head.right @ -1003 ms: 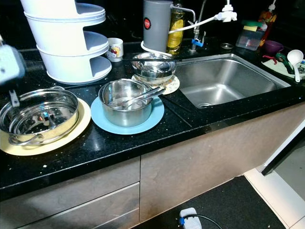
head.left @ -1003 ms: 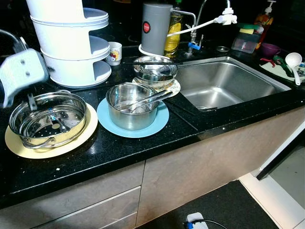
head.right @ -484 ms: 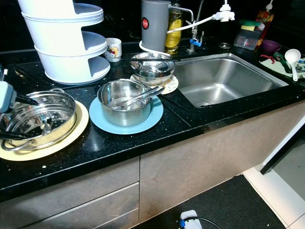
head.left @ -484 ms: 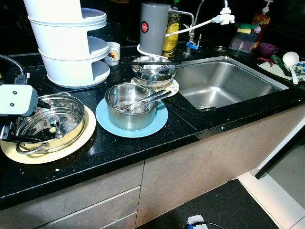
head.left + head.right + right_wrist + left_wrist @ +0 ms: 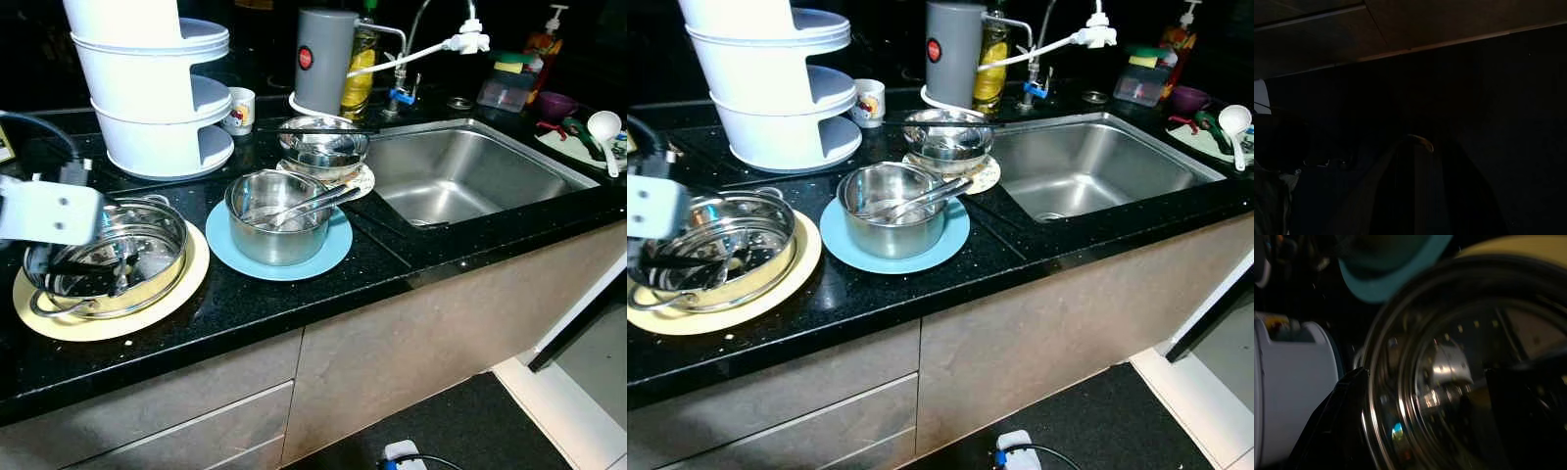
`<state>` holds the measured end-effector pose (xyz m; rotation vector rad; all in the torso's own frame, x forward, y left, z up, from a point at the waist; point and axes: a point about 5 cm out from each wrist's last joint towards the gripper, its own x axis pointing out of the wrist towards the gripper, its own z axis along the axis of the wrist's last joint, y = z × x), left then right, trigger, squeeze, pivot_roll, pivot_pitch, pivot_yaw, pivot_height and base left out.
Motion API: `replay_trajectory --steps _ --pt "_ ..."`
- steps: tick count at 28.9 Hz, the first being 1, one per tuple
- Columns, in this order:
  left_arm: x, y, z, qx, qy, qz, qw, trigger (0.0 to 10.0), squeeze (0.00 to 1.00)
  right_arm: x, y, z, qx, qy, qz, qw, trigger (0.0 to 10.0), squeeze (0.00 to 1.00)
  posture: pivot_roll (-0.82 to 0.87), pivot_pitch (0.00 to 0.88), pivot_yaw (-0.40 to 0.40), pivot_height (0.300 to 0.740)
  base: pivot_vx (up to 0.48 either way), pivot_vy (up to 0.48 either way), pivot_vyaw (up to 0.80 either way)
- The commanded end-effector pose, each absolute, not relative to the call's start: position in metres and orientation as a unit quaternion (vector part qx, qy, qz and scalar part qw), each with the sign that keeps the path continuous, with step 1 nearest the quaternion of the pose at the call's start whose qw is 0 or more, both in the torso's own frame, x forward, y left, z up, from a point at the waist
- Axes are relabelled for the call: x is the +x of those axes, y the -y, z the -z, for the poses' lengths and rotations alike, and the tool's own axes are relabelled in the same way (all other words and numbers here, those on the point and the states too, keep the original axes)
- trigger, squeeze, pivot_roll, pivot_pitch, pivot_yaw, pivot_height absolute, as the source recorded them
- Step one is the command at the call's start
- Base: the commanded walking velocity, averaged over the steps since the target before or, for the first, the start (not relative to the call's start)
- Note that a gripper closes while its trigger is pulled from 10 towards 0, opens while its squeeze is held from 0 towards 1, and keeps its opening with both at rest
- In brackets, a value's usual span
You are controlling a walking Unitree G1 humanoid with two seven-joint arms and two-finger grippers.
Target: Kitchen organization
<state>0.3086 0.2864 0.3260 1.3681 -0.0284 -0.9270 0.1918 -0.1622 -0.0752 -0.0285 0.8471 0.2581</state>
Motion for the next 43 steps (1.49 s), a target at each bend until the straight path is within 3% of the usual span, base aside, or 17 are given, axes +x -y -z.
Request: replay_trajectory --steps 1,6,12,15,16,20,24,26,29,33,37,41,43 --pt "0.311 -0.281 -0.324 0.592 0.029 0.425 0.684 10.0 0.00 0.189 0.166 0.077 -0.009 -0.414 -0.115 0.903 10.0 0.00 0.02 0.109 -0.050 0.740 0.000 0.000 0.00" --pt "0.308 -0.279 -0.313 0.597 0.022 0.448 0.665 10.0 0.00 0.189 0.167 0.076 -0.009 -0.408 -0.115 0.906 10.0 0.00 0.01 0.110 -0.047 0.740 0.000 0.000 0.00" --pt "0.313 -0.287 -0.325 0.616 0.042 0.396 0.680 10.0 0.00 0.200 0.171 0.063 -0.011 -0.363 -0.172 0.916 10.0 0.00 0.02 0.114 -0.052 0.740 0.000 0.000 0.00" --pt "0.314 -0.297 -0.344 0.621 0.044 0.361 0.694 10.0 0.00 0.206 0.162 0.030 0.028 -0.305 -0.352 0.884 10.0 0.00 0.02 0.115 -0.050 0.740 0.000 0.000 0.00" --pt "0.314 -0.297 -0.344 0.621 0.044 0.361 0.694 10.0 0.00 0.206 0.162 0.030 0.028 -0.305 -0.352 0.884 10.0 0.00 0.02 0.115 -0.050 0.740 0.000 0.000 0.00" --pt "0.307 -0.303 -0.356 0.622 0.023 0.378 0.686 10.0 0.00 0.205 0.160 -0.025 0.082 -0.266 -0.498 0.821 10.0 0.00 0.01 0.119 -0.044 0.740 0.000 0.000 0.00" --pt "0.306 -0.305 -0.356 0.621 0.009 0.385 0.682 10.0 0.00 0.207 0.158 -0.039 0.091 -0.250 -0.517 0.814 10.0 0.00 0.01 0.119 -0.044 0.740 0.000 0.000 0.00" --pt "0.304 -0.308 -0.356 0.620 -0.015 0.398 0.676 10.0 0.00 0.214 0.150 -0.072 0.119 -0.202 -0.551 0.801 10.0 0.00 0.02 0.119 -0.043 0.740 0.000 0.000 0.00" --pt "0.304 -0.309 -0.356 0.619 -0.023 0.402 0.674 10.0 0.00 0.214 0.145 -0.087 0.134 -0.181 -0.568 0.792 10.0 0.00 0.02 0.121 -0.041 0.740 0.000 0.000 0.00" --pt "0.300 -0.312 -0.354 0.610 -0.054 0.428 0.665 10.0 0.00 0.223 0.125 -0.158 0.192 -0.052 -0.621 0.758 10.0 0.00 0.02 0.122 -0.042 0.740 0.000 0.000 0.00" --pt "0.298 -0.312 -0.353 0.608 -0.060 0.435 0.661 10.0 0.00 0.228 0.122 -0.180 0.202 -0.006 -0.619 0.759 10.0 0.00 0.02 0.122 -0.042 0.740 0.000 0.000 0.00" --pt "0.298 -0.307 -0.351 0.611 -0.047 0.447 0.652 10.0 0.00 0.241 0.123 -0.194 0.189 0.029 -0.589 0.785 10.0 0.00 0.02 0.121 -0.044 0.740 0.000 0.000 0.00" --pt "0.301 -0.301 -0.345 0.603 -0.032 0.458 0.653 10.0 0.00 0.248 0.123 -0.193 0.161 0.020 -0.562 0.811 10.0 0.00 0.02 0.123 -0.044 0.740 0.000 0.000 0.00"
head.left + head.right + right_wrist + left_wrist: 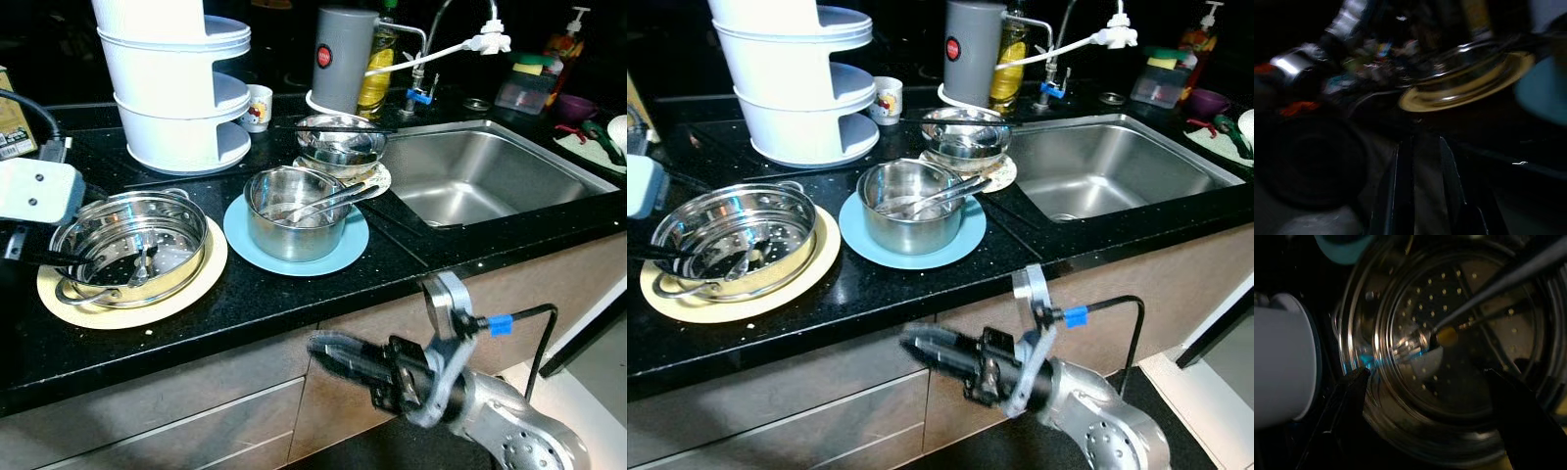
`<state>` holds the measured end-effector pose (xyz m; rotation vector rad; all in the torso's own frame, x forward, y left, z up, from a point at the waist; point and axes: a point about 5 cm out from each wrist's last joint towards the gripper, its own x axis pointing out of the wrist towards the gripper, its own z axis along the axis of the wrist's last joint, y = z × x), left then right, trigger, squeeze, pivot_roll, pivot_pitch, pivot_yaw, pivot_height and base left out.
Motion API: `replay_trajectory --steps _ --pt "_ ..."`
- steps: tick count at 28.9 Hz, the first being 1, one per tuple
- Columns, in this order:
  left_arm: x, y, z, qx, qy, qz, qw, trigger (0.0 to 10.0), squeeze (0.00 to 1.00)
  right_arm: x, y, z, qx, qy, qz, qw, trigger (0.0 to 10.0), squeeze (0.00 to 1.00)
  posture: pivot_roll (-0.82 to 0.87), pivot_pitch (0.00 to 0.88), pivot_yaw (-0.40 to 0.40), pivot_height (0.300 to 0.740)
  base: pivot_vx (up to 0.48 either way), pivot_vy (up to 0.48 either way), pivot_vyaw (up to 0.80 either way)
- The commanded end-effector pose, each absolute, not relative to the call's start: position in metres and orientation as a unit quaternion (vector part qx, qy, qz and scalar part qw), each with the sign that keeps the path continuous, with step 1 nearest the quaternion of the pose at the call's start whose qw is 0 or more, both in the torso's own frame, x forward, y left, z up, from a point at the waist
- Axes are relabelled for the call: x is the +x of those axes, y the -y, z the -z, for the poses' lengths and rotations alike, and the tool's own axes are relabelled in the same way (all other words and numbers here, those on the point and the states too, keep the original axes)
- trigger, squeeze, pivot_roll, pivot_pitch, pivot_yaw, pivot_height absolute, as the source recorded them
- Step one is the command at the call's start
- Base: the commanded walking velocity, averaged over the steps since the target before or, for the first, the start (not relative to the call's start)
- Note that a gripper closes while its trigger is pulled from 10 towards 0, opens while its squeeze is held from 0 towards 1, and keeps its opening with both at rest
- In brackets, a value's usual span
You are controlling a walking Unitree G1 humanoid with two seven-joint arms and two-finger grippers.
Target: Kitchen organization
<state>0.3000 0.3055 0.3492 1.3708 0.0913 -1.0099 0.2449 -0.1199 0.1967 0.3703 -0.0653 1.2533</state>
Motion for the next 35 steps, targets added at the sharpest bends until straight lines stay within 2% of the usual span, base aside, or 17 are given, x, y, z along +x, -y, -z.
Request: replay_trajectory --steps 1,6,10,14,22,27,31,35 --pt "0.301 -0.301 -0.345 0.603 -0.032 0.458 0.653 10.0 0.00 0.248 0.123 -0.193 0.161 0.020 -0.562 0.811 10.0 0.00 0.02 0.123 -0.044 0.740 0.000 0.000 0.00" --pt "0.308 -0.286 -0.335 0.605 0.034 0.455 0.653 10.0 0.00 0.253 0.125 -0.197 0.166 0.016 -0.528 0.833 10.0 0.00 0.02 0.126 -0.042 0.740 0.000 0.000 0.00" --pt "0.310 -0.280 -0.330 0.597 0.060 0.457 0.657 10.0 0.00 0.253 0.125 -0.199 0.170 0.018 -0.518 0.838 10.0 0.00 0.02 0.125 -0.039 0.740 0.000 0.000 0.00" --pt "0.312 -0.275 -0.323 0.582 0.110 0.434 0.679 10.0 0.00 0.254 0.124 -0.201 0.171 0.025 -0.508 0.844 10.0 0.00 0.01 0.125 -0.039 0.740 0.000 0.000 0.00" --pt "0.310 -0.281 -0.317 0.589 0.104 0.421 0.682 10.0 0.00 0.254 0.123 -0.202 0.172 0.024 -0.504 0.846 10.0 0.00 0.01 0.127 -0.043 0.740 0.000 0.000 0.00" --pt "0.305 -0.294 -0.336 0.600 0.097 0.401 0.685 10.0 0.00 0.252 0.123 -0.202 0.175 0.024 -0.505 0.845 10.0 0.00 0.02 0.123 -0.046 0.740 0.000 0.000 0.00" --pt "0.298 -0.303 -0.353 0.596 0.044 0.419 0.684 10.0 0.00 0.252 0.122 -0.202 0.178 0.023 -0.507 0.843 10.0 0.00 0.02 0.119 -0.045 0.740 0.000 0.000 0.00" --pt "0.296 -0.303 -0.357 0.597 0.037 0.426 0.679 10.0 0.00 0.251 0.122 -0.202 0.178 0.023 -0.507 0.843 10.0 0.00 0.02 0.118 -0.045 0.740 0.000 0.000 0.00"
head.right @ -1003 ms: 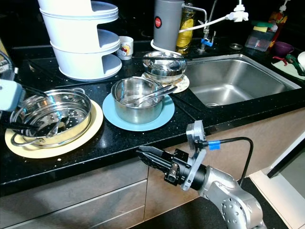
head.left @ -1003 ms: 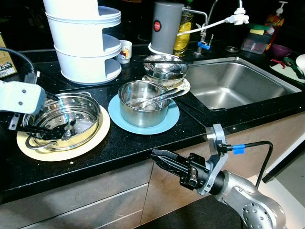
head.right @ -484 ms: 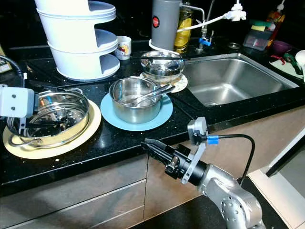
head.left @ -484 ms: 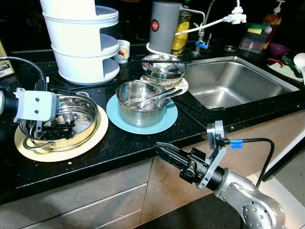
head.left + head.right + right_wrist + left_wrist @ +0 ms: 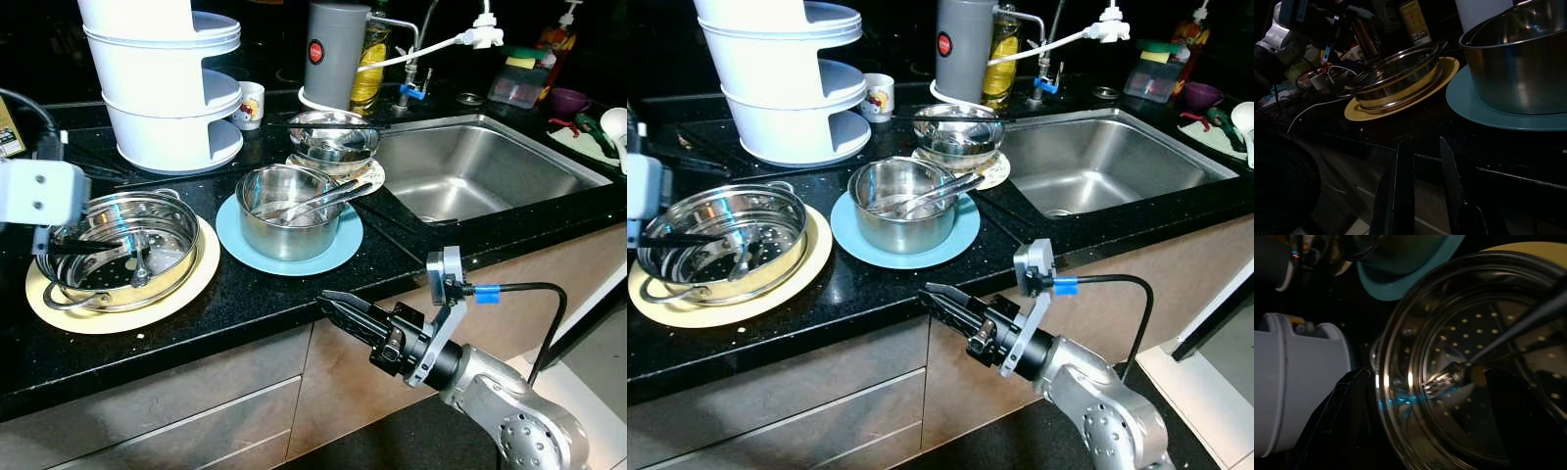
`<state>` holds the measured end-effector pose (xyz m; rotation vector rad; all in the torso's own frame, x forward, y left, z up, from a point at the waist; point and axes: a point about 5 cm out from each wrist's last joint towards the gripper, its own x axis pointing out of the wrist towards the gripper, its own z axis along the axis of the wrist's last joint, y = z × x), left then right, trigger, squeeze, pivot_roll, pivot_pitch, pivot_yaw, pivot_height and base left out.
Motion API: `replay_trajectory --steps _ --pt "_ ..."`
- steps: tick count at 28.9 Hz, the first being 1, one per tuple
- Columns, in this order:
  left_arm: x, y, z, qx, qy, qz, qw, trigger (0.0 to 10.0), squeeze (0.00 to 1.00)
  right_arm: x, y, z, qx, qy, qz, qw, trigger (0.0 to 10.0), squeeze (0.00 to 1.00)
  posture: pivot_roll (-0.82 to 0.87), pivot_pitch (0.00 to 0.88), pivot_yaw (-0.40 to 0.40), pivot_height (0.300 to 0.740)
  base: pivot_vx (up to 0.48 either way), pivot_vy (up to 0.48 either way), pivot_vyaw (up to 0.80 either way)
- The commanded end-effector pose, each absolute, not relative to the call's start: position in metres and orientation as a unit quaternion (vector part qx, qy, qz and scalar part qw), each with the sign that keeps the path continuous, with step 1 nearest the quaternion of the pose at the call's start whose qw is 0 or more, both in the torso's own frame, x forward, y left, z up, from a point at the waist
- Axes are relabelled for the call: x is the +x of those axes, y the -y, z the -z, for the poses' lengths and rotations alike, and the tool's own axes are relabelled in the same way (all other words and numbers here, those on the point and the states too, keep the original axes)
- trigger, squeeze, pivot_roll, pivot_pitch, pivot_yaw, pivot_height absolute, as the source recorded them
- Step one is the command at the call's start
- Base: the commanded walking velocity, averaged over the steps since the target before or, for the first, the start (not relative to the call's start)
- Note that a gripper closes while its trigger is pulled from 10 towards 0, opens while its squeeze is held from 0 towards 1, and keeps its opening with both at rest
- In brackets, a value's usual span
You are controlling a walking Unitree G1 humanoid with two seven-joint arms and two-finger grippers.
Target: Kitchen organization
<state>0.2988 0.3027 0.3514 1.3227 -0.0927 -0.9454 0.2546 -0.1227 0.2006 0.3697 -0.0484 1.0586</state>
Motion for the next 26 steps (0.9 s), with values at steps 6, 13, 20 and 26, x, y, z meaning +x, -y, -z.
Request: replay_trajectory --steps 6,13,20,26 --pt "0.294 -0.297 -0.350 0.577 0.009 0.474 0.664 10.0 0.00 0.250 0.120 -0.201 0.180 0.020 -0.510 0.841 10.0 0.00 0.03 0.119 -0.045 0.740 0.000 0.000 0.00" --pt "0.293 -0.285 -0.328 0.570 -0.004 0.522 0.635 10.0 0.00 0.250 0.120 -0.199 0.176 0.017 -0.511 0.841 10.0 0.00 0.02 0.125 -0.041 0.740 0.000 0.000 0.00" --pt "0.294 -0.284 -0.320 0.583 -0.016 0.529 0.617 10.0 0.00 0.251 0.122 -0.199 0.175 0.016 -0.506 0.844 10.0 0.00 0.02 0.127 -0.043 0.740 0.000 0.000 0.00" --pt "0.304 -0.276 -0.316 0.605 0.044 0.478 0.635 10.0 0.00 0.253 0.122 -0.199 0.175 0.016 -0.502 0.847 10.0 0.00 0.02 0.128 -0.044 0.740 0.000 0.000 0.00"
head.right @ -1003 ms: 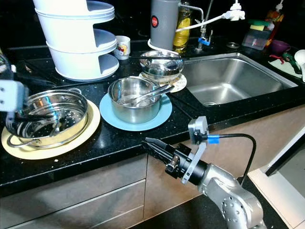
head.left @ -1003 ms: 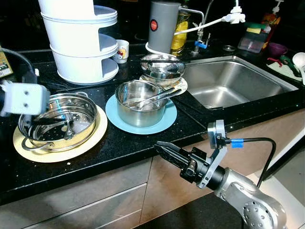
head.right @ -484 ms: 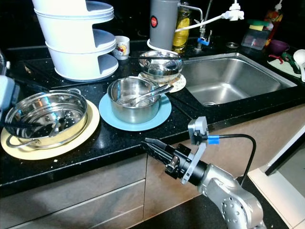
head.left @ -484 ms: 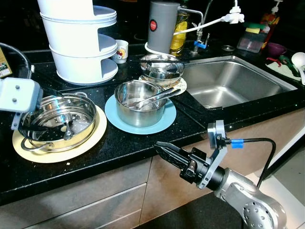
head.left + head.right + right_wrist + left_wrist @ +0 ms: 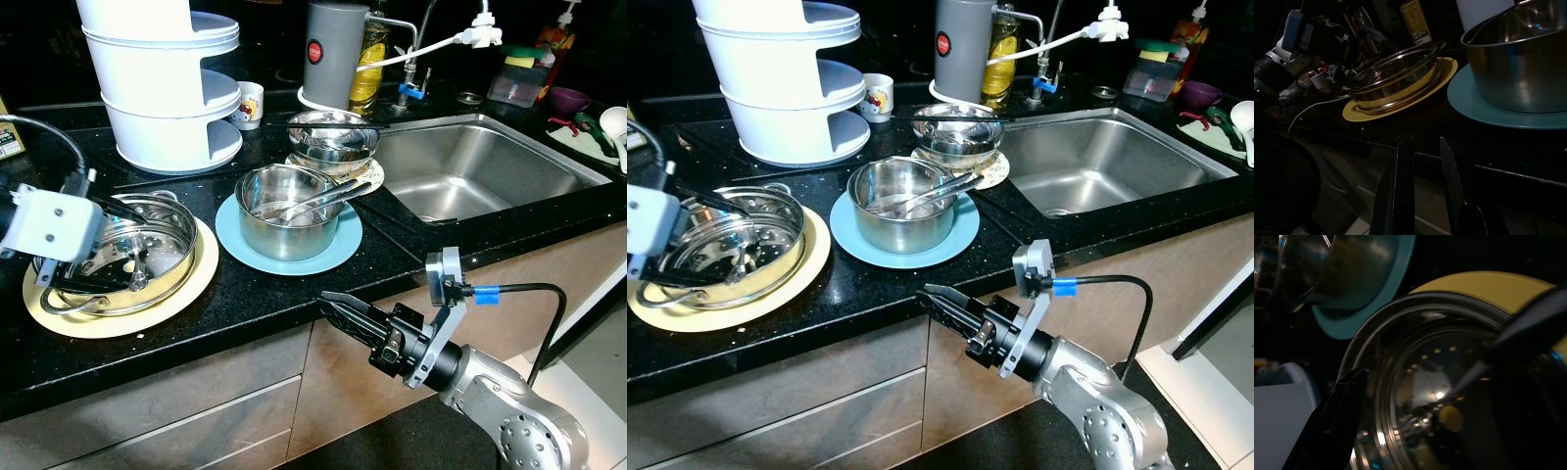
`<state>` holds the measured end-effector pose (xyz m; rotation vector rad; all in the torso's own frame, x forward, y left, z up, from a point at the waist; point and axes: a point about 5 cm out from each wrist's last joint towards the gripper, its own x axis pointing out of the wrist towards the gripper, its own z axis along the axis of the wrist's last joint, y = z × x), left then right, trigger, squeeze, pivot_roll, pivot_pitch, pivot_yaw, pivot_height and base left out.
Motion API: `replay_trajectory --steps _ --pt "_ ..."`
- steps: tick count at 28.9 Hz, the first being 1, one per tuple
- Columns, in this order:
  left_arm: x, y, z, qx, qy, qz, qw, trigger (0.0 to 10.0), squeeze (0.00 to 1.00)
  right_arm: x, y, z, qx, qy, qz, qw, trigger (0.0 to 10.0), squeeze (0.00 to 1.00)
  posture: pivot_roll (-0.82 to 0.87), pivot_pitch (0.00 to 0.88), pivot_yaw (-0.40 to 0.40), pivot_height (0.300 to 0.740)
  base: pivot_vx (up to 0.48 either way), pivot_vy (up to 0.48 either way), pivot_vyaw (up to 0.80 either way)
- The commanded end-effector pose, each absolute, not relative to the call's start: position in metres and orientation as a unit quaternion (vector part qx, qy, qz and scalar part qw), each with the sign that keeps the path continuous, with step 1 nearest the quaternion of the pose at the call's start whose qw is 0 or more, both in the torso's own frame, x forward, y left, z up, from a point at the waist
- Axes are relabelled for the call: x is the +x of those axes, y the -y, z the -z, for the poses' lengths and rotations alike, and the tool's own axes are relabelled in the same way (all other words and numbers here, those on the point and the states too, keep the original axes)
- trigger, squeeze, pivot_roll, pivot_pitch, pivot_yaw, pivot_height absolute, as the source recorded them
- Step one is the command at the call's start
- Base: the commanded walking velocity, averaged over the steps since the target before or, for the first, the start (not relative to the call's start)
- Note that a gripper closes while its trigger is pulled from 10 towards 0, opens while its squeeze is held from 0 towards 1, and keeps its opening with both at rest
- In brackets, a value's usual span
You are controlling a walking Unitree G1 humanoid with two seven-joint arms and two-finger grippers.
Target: Kitchen organization
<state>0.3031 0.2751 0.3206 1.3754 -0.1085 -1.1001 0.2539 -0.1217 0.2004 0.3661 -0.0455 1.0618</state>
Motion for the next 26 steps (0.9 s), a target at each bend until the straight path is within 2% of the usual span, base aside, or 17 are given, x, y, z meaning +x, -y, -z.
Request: replay_trajectory --steps 1,6,7,8,10,26 --pt "0.306 -0.275 -0.315 0.606 0.047 0.473 0.638 10.0 0.00 0.254 0.122 -0.199 0.175 0.017 -0.501 0.847 10.0 0.00 0.02 0.128 -0.044 0.740 0.000 0.000 0.00" --pt "0.313 -0.275 -0.309 0.617 0.054 0.435 0.654 10.0 0.00 0.255 0.122 -0.199 0.173 0.018 -0.497 0.850 10.0 0.00 0.02 0.127 -0.043 0.740 0.000 0.000 0.00" --pt "0.314 -0.276 -0.307 0.616 0.052 0.433 0.655 9.1 0.00 0.255 0.122 -0.199 0.172 0.018 -0.496 0.851 10.0 0.00 0.02 0.128 -0.041 0.740 0.000 0.000 0.00" --pt "0.314 -0.276 -0.306 0.615 0.050 0.434 0.656 6.9 0.00 0.255 0.122 -0.199 0.172 0.018 -0.495 0.851 10.0 0.00 0.02 0.128 -0.042 0.740 0.000 0.000 0.00" --pt "0.316 -0.277 -0.303 0.613 0.039 0.435 0.658 0.0 0.00 0.256 0.122 -0.199 0.172 0.018 -0.493 0.853 10.0 0.00 0.02 0.130 -0.042 0.740 0.000 0.000 0.00" --pt "0.316 -0.278 -0.286 0.605 0.035 0.423 0.674 0.0 0.00 0.258 0.122 -0.199 0.172 0.020 -0.490 0.855 10.0 0.00 0.02 0.128 -0.044 0.740 0.000 0.000 0.00"
